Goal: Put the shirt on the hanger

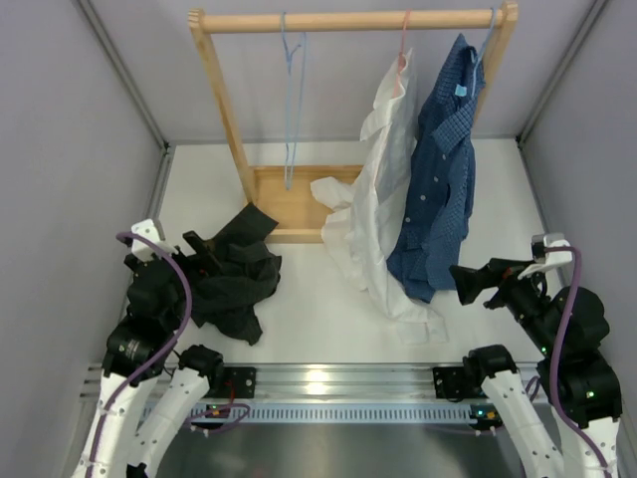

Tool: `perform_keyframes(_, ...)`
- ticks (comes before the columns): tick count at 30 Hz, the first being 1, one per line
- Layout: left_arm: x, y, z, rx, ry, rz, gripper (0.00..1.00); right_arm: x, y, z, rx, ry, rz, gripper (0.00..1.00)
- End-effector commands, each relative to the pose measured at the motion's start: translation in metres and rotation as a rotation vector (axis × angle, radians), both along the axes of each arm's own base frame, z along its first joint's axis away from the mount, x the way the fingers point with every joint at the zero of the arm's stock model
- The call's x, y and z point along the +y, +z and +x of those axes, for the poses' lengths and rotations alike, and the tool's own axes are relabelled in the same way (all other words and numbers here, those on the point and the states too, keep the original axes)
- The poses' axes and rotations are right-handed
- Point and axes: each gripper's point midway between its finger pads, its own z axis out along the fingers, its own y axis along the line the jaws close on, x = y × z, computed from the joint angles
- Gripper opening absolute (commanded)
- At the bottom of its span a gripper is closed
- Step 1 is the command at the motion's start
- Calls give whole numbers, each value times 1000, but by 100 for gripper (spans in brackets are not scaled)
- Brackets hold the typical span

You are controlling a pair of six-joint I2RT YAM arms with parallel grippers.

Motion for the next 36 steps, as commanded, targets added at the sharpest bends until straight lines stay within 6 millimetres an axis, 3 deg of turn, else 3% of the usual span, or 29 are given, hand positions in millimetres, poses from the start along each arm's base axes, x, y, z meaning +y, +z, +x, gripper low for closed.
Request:
perform_keyframes(1, 12, 6, 5, -26, 89, -6, 98, 3, 8, 0, -32, 13, 16, 99)
perform_keyframes(4, 25, -9, 8, 25, 216, -52, 98, 8, 9, -3, -37, 49, 15, 100)
perform_keyframes(6, 19, -24, 15, 109, 212, -47, 98, 11, 7, -4, -35, 69, 13, 99)
perform_keyframes(9, -11, -46, 26, 236, 113, -118, 98, 13, 1, -2, -10, 75, 19, 99)
perform_keyframes(13, -50, -98, 42, 416, 3, -203, 98, 17, -10, 2, 31, 93, 18, 99)
perform_keyframes(16, -61, -136, 43, 560, -25, -193, 98, 22, -21, 3, 64, 116, 17, 99)
perform_keyframes(19, -69, -154, 41, 625, -50, -194, 97, 26, -30, 5, 92, 141, 14, 99)
perform_keyframes(23, -97, -155, 38, 614, -185, -217, 83, 30, -34, 7, 110, 158, 17, 99)
perform_keyframes(24, -105, -155, 40, 602, -223, -228, 61, 32, -36, 7, 117, 172, 18, 100)
perform_keyframes(26, -126, -156, 32, 619, -311, -269, 28, 35, -35, 9, 122, 181, 27, 99)
perform_keyframes(27, -132, -154, 31, 619, -335, -284, 4, 36, -35, 10, 123, 188, 30, 99)
perform_keyframes(30, -163, -139, 18, 615, -456, -320, 0, 41, -33, 10, 122, 210, 51, 99)
perform_keyframes(32, -196, -112, 6, 548, -592, -332, 0, 49, -31, 12, 121, 245, 85, 99)
perform_keyframes(34, -221, -89, -2, 476, -675, -381, 0, 71, -28, 2, 119, 389, 143, 100)
perform_keyframes(36, -252, -79, -26, 438, -774, -395, 0, 95, -24, -8, 119, 548, 242, 100)
